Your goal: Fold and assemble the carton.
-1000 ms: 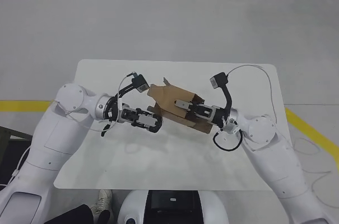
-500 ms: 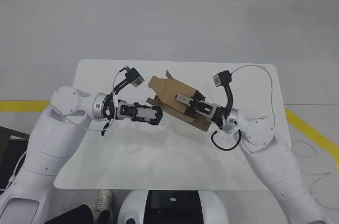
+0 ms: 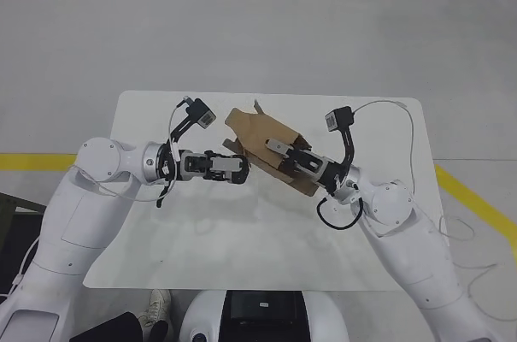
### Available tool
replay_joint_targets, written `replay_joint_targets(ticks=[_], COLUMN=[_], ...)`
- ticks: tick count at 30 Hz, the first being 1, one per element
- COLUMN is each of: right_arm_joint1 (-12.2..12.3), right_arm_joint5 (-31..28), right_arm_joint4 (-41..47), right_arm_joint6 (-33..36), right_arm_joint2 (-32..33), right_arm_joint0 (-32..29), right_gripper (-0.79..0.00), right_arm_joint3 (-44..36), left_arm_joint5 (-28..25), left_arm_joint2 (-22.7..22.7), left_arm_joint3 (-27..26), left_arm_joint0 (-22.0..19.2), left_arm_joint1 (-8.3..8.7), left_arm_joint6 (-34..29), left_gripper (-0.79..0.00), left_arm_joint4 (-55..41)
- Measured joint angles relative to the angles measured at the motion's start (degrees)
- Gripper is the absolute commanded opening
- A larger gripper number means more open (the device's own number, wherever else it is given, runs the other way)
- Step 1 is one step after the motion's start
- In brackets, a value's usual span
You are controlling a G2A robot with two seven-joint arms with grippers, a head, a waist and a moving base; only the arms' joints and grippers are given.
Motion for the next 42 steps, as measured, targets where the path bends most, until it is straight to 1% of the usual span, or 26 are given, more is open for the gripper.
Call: replay_joint_targets(ticks=[11, 19, 22, 26, 29, 32, 35, 42], right_arm_joint1=[-0.6, -0.5, -0.1, 0.4, 0.6, 0.6, 0.4, 0.1], right_arm_joint5=[0.1, -0.5, -0.8, -0.7, -0.5, -0.5, -0.9, -2.0], right_arm_joint4=[-0.2, -1.2, -1.4, 1.2, 3.2, 4.9, 6.4, 9.4], right_arm_joint6=[-0.5, -0.5, 2.0, 9.3, 13.6, 16.6, 18.4, 20.3], right_arm_joint2=[-0.7, 0.9, 2.3, 3.8, 4.2, 3.7, 3.0, 2.5], right_arm_joint0=[-0.2, -0.8, -1.0, -0.6, -0.3, 0.0, 0.5, 2.1], right_gripper=[-0.785, -0.785, -0.785, -0.785, -0.785, -0.785, -0.785, -0.785], right_arm_joint3=[0.4, 0.5, 1.2, 2.1, 2.7, 3.0, 3.5, 5.3], left_arm_joint5=[0.0, -0.1, -0.3, -0.2, 0.2, 0.1, 0.0, 0.0], left_arm_joint2=[-0.5, -1.5, -3.3, -5.7, -6.1, -5.7, -5.4, -4.6], left_arm_joint3=[-0.2, 0.3, 1.7, 3.1, 3.7, 3.9, 4.1, 5.5], left_arm_joint0=[0.0, 0.3, 0.8, 1.8, 2.2, 2.2, 2.0, 2.1], left_arm_joint1=[-0.06, 0.1, 0.44, 0.86, 0.91, 0.83, 0.78, 0.65], left_arm_joint6=[0.8, 0.1, 0.1, 0.3, 0.5, 0.3, 0.5, 1.1], left_gripper=[0.0, 0.0, 0.0, 0.0, 0.0, 0.0, 0.0, 0.0], left_arm_joint4=[0.7, 0.6, 0.6, -0.2, -0.7, -0.8, -0.2, 0.9])
